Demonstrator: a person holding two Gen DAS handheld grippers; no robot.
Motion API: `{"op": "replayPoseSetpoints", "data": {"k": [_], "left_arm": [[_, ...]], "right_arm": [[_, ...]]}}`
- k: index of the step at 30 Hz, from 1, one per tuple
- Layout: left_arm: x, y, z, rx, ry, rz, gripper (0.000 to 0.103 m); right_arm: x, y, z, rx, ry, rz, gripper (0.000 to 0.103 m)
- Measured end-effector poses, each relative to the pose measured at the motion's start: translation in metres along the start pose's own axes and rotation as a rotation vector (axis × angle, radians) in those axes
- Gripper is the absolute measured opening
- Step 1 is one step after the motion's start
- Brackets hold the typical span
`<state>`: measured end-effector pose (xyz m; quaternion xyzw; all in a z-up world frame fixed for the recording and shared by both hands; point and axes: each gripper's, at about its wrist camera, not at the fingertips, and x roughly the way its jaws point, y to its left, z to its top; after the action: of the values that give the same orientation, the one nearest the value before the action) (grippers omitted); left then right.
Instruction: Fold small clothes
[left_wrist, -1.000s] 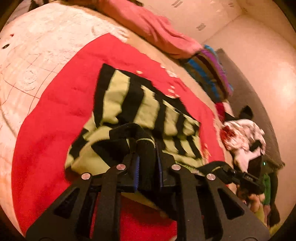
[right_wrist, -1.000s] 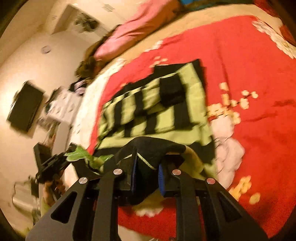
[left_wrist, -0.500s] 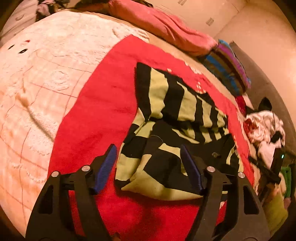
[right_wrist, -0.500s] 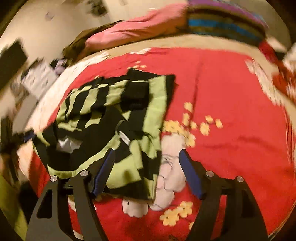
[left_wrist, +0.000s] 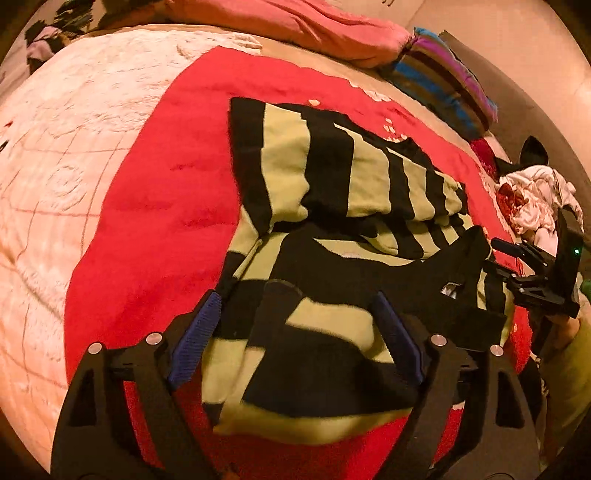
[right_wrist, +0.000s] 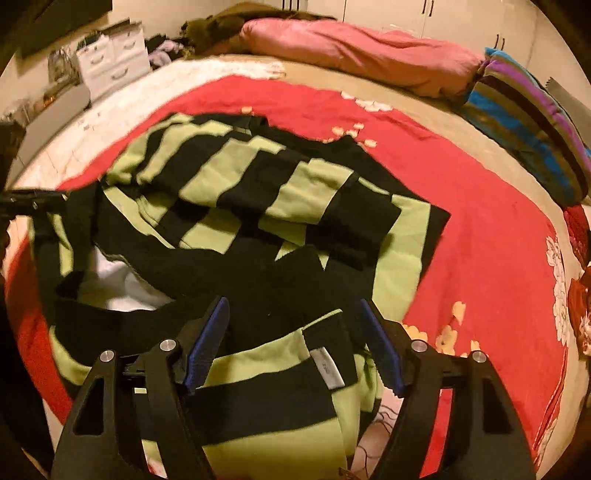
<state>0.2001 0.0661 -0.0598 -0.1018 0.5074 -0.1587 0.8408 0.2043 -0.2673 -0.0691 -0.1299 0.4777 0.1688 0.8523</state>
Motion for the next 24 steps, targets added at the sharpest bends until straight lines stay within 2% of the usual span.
{"op": "replayPoseSetpoints", "data": {"k": [1,2,3,4,6,7,10,13,14,16,18,19,20,21,22,24], "left_arm": [[0.003,-0.002,0.001,0.006,0.005,-0.001,0.077],[0.005,-0.004,0.003,0.014,0.009,-0.001,0.076],[0.007,-0.008,0.003,0.031,0.009,0.004,0.067],[0.009,-0.011,0.003,0.048,0.01,0.011,0.045],[0.008,-0.018,0.002,0.087,0.004,0.047,0.034],[0.006,-0.019,0.002,0.089,-0.009,0.046,0.022],[-0.012,-0.008,0.003,0.008,-0.082,-0.033,0.012],[-0.017,0.017,0.005,-0.147,-0.112,-0.136,0.01],[-0.014,0.022,0.004,-0.179,-0.103,-0.145,0.01],[-0.007,0.022,0.003,-0.173,-0.083,-0.114,0.01],[-0.001,0.02,0.001,-0.161,-0.065,-0.093,0.012],[0.0,0.019,0.0,-0.163,-0.06,-0.098,0.016],[0.0,0.019,-0.002,-0.164,-0.059,-0.106,0.018],[-0.001,0.019,-0.002,-0.163,-0.06,-0.108,0.025],[-0.001,0.018,-0.002,-0.161,-0.057,-0.113,0.031],[0.0,0.015,-0.002,-0.15,-0.049,-0.108,0.033]], "right_arm": [[0.004,-0.001,0.0,0.003,0.005,-0.009,0.057],[0.006,-0.004,-0.002,0.02,0.008,-0.018,0.039],[0.007,-0.008,-0.003,0.042,0.007,-0.021,0.029],[0.007,-0.013,-0.004,0.074,-0.001,-0.008,0.026],[-0.001,-0.03,-0.008,0.172,-0.036,0.04,0.018],[-0.006,-0.042,-0.012,0.234,-0.058,0.069,0.017],[-0.014,-0.069,-0.021,0.388,-0.096,0.154,0.016],[-0.004,-0.104,-0.041,0.636,-0.087,0.268,0.016],[0.0,-0.108,-0.045,0.679,-0.075,0.284,0.016],[0.01,-0.112,-0.051,0.728,-0.051,0.295,0.016],[0.009,-0.109,-0.051,0.714,-0.055,0.289,0.02],[0.004,-0.105,-0.049,0.688,-0.061,0.269,0.023],[0.0,-0.101,-0.046,0.66,-0.07,0.248,0.033],[-0.005,-0.098,-0.043,0.627,-0.081,0.223,0.043],[-0.013,-0.094,-0.04,0.578,-0.096,0.187,0.048],[-0.025,-0.083,-0.031,0.454,-0.128,0.121,0.053]]}}
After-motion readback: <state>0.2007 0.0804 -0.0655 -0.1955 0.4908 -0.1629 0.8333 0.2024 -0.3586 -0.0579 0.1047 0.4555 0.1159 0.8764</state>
